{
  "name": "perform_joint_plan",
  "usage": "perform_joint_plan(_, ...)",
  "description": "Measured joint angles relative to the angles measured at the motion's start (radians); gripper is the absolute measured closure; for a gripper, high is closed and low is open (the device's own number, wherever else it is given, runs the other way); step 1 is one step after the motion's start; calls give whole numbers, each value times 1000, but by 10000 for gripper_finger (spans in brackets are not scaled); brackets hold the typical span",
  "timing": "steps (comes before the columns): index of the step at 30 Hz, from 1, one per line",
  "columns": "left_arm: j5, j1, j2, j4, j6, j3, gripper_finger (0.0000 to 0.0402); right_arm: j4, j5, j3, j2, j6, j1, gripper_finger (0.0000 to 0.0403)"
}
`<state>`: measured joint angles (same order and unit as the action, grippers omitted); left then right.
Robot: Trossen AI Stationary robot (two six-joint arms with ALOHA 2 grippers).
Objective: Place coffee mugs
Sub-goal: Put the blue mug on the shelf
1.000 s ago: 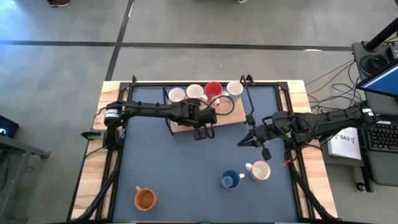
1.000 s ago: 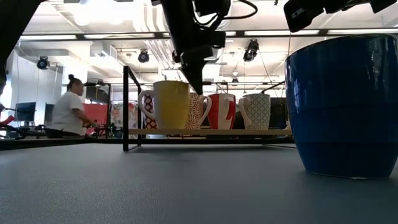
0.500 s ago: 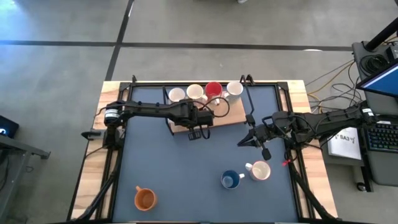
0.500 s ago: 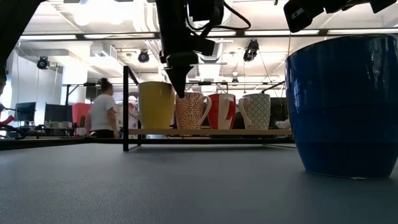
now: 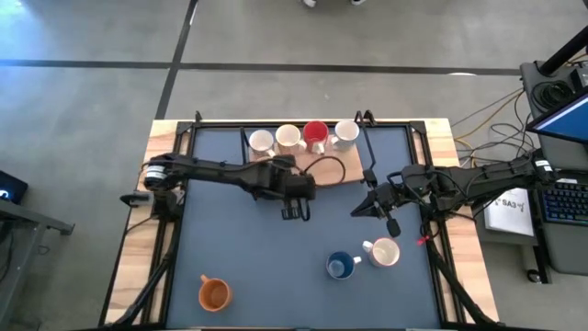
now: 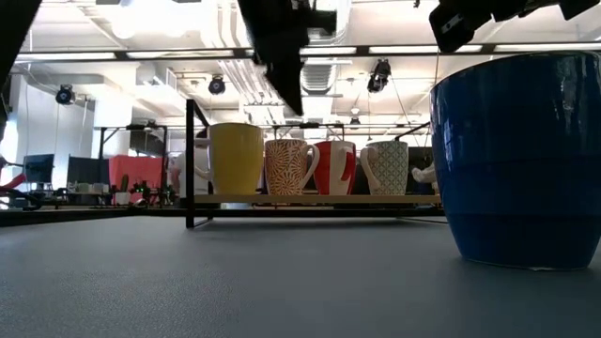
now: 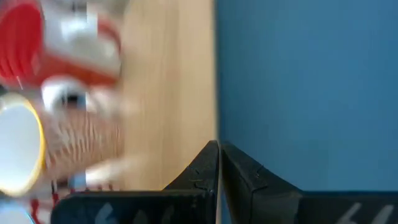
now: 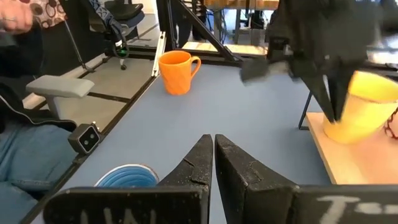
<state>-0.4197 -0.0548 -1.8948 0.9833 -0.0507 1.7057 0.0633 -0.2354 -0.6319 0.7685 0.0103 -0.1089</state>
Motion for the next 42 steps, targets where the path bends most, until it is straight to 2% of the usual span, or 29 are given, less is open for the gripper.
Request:
perform_joint_plan(4, 51, -43, 99, -160, 79, -88, 401, 12, 1, 3, 7, -28, 0, 394)
perform_joint_plan(7, 99, -65, 199, -300, 94, -201, 401, 0, 5, 15, 30, -52, 0, 394)
perform_joint_plan(13, 107, -111, 402, -589, 98, -458, 401, -29, 82, 20, 110, -129, 0, 394)
perform_joint_plan(16, 107, -126, 495, -721, 127, -581, 401, -69, 80, 7, 149, -176, 0, 394)
perform_joint_plan(20, 106, -132, 607, -865, 175, -725, 401, -11, 77, -70, 195, -252, -4, 394)
perform_joint_plan(23, 91, -132, 679, -896, 194, -792, 401, 98, 73, -139, 233, -293, -16, 394)
perform_joint_plan(28, -2, -131, 765, -897, 196, -842, 401, 304, 70, -270, 313, -383, -38, 394)
perform_joint_plan(36, -14, -132, 794, -857, 117, -858, 401, 699, 78, -549, 510, -384, -95, 394)
perform_joint_plan(42, -14, -134, 774, -841, 74, -859, 401, 740, 85, -598, 595, -289, -148, 394)
